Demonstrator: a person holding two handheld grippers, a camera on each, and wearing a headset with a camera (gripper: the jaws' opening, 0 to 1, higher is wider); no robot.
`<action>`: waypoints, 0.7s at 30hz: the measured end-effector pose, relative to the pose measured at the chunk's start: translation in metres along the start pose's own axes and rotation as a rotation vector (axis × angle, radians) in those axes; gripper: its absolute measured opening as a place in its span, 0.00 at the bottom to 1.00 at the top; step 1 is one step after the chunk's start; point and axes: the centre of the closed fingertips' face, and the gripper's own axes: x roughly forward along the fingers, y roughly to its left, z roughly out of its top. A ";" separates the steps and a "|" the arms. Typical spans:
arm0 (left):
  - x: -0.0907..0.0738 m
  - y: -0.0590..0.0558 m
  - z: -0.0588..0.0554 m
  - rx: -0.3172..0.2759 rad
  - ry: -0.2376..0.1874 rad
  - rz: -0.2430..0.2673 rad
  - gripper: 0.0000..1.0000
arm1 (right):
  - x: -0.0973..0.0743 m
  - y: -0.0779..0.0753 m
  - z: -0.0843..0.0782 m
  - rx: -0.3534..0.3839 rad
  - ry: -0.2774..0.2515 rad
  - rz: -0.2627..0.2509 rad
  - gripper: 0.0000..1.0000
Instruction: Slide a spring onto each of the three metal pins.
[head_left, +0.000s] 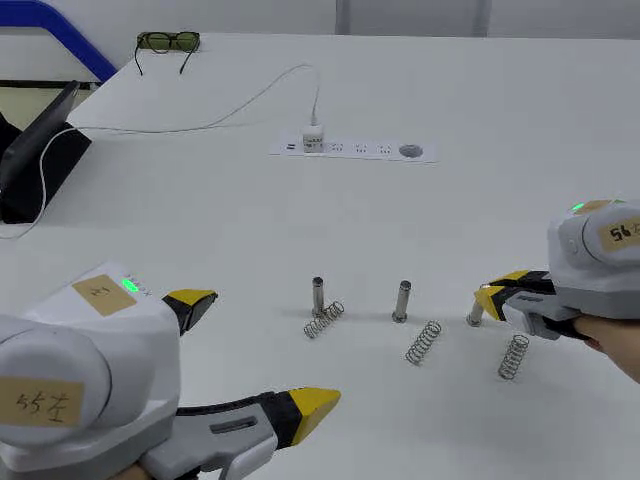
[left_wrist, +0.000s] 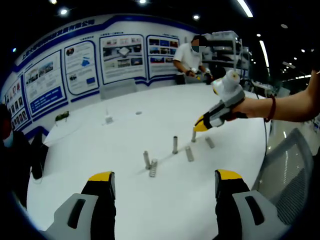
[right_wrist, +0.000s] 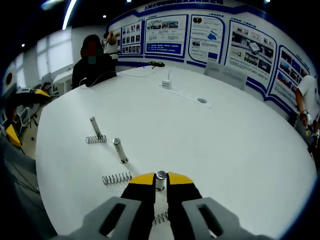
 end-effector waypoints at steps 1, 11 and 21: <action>0.000 0.000 0.000 0.000 0.000 0.000 0.83 | 0.000 0.001 0.000 0.006 0.000 0.004 0.09; -0.001 0.000 -0.002 0.003 0.007 0.002 0.83 | 0.001 0.001 -0.001 0.000 0.004 0.009 0.09; -0.001 0.000 -0.006 0.004 0.015 0.003 0.81 | -0.007 0.001 0.007 0.011 -0.044 0.007 0.20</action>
